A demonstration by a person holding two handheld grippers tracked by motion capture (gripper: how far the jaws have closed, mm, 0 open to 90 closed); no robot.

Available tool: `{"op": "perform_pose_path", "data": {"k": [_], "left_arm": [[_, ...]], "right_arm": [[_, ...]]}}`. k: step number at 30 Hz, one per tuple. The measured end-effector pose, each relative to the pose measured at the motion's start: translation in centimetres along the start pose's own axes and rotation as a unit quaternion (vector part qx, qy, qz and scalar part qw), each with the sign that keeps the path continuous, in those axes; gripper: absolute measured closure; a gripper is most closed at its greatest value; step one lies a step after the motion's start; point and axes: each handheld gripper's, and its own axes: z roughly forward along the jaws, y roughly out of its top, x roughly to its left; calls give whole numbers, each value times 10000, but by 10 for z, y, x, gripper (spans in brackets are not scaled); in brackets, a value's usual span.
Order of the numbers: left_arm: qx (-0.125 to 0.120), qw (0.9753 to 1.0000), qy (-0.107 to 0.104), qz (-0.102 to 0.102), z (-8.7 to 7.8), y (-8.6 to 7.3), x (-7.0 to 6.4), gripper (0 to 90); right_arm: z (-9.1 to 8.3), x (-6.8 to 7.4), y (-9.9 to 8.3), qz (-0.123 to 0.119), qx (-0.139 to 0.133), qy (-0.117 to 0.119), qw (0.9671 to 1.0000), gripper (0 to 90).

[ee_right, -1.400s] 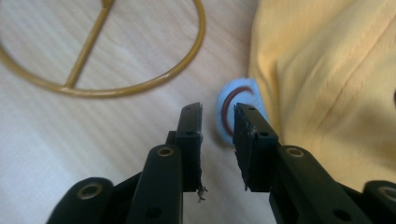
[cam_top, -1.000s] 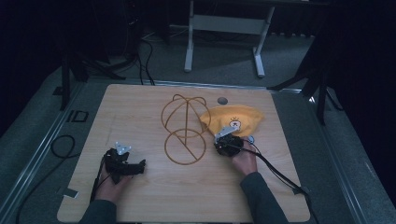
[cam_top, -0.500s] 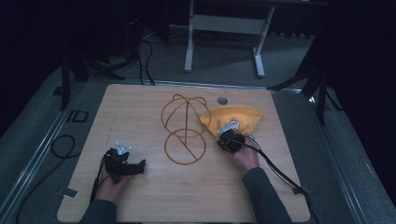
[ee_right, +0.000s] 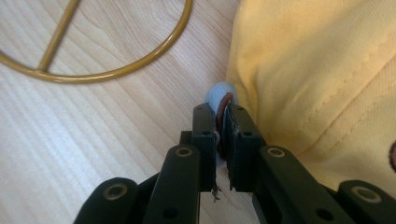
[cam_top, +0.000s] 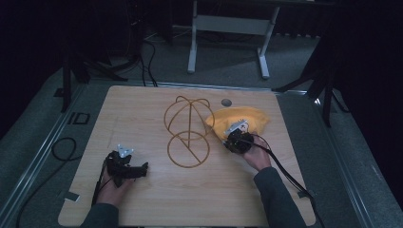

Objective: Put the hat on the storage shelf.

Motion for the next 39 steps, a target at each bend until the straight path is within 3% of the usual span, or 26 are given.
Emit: {"op": "perform_pose_path", "data": {"k": [20,39], "left_arm": [[-3,10000,-1,-7,0,0,0,2],[-14,10000,-1,-9,0,0,0,2]], "right_arm": [[-36,-10,14,-247,-78,55,9996,838],[-83,-22,33,-423,-158,-125,9989,838]]}}
